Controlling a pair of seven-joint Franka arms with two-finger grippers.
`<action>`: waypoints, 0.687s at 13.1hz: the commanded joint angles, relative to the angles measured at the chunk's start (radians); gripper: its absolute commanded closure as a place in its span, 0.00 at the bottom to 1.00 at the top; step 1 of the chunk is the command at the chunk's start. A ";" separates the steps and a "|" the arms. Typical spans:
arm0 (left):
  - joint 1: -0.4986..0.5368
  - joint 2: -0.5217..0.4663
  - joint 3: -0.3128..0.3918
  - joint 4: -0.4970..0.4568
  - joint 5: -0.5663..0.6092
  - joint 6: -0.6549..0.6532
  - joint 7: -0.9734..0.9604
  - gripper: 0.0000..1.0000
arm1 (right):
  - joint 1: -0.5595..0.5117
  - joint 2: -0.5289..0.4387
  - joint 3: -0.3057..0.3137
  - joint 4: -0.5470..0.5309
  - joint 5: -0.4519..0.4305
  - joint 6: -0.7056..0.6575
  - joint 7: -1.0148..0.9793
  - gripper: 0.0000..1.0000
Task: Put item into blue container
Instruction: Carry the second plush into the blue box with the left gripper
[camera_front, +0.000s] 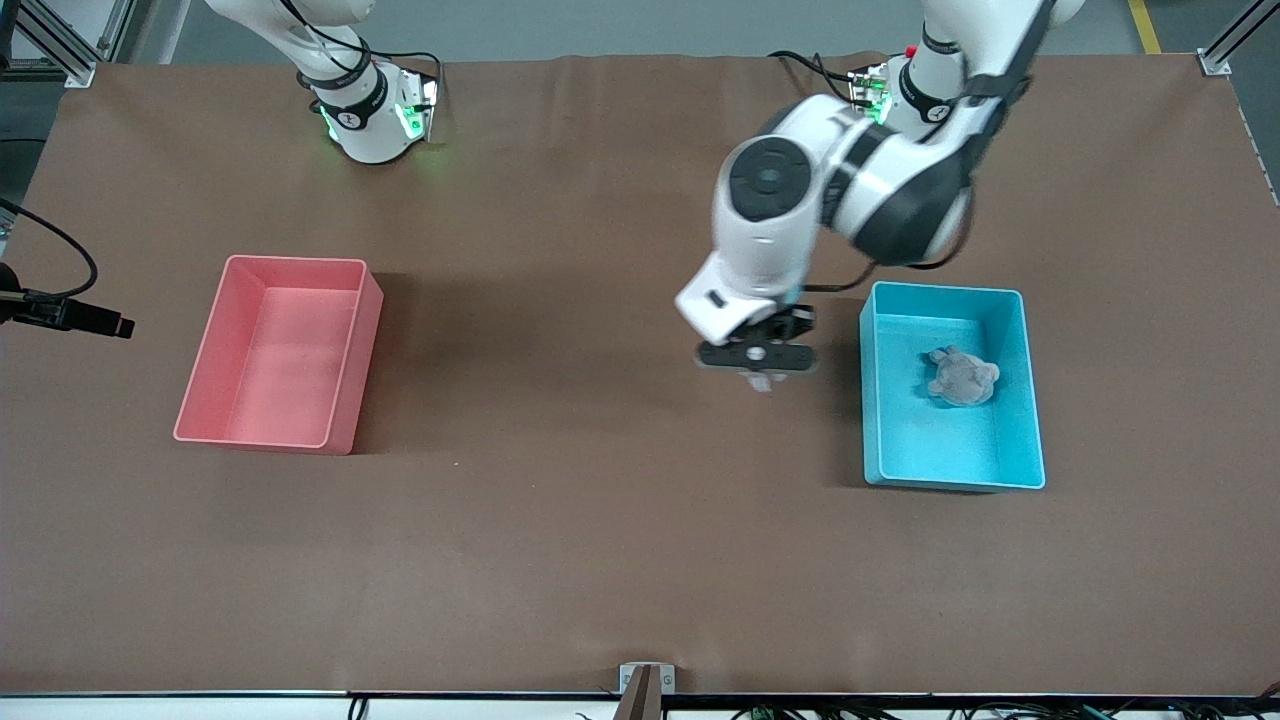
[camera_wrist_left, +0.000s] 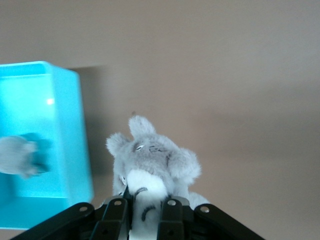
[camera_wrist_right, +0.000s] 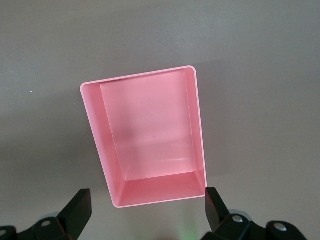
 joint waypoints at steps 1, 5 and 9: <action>0.105 -0.173 -0.016 -0.234 -0.019 0.033 0.162 0.78 | -0.005 -0.022 0.017 -0.021 0.012 -0.007 0.007 0.00; 0.281 -0.269 -0.015 -0.466 -0.019 0.210 0.389 0.78 | 0.032 -0.031 0.017 -0.023 0.014 -0.015 0.006 0.00; 0.431 -0.235 -0.013 -0.573 -0.018 0.361 0.601 0.78 | 0.044 -0.035 0.017 -0.026 0.014 -0.020 0.007 0.00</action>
